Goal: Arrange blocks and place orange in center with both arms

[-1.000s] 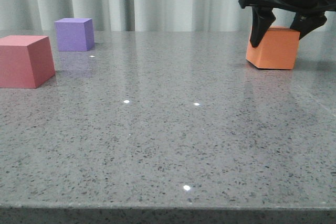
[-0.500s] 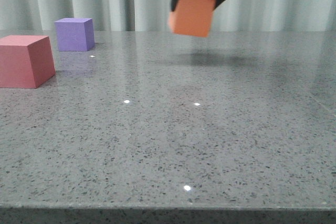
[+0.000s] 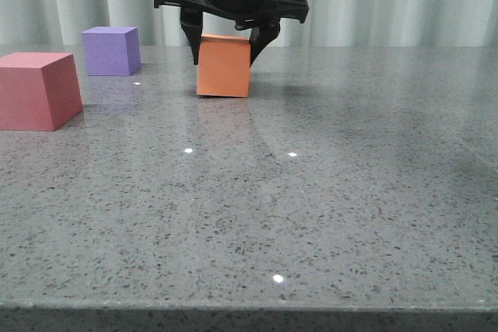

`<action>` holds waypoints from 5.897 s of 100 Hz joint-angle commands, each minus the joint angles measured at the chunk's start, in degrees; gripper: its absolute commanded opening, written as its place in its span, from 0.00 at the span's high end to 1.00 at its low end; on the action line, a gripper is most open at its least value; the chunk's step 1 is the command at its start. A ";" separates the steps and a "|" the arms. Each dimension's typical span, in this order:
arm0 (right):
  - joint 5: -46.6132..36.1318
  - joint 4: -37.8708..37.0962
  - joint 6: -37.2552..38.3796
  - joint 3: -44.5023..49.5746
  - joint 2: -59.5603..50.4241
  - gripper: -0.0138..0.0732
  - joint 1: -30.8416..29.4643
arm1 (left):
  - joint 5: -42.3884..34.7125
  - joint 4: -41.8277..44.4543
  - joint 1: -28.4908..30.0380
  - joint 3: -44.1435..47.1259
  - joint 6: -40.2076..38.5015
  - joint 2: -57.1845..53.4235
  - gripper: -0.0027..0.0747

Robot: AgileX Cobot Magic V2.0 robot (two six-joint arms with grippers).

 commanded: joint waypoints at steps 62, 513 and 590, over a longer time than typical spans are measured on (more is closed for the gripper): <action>1.53 -2.32 -0.22 -4.60 -5.61 0.09 -0.11 | -4.52 -0.09 -0.32 2.44 -0.24 -2.09 0.99; -52.89 -10.45 -15.57 99.22 -101.59 0.92 -35.92 | 45.29 -8.98 -0.42 -54.61 -0.24 47.83 0.04; -52.89 -10.45 -15.57 99.22 -101.59 0.92 -35.92 | 42.31 -15.94 -14.77 -74.40 -0.79 73.32 0.24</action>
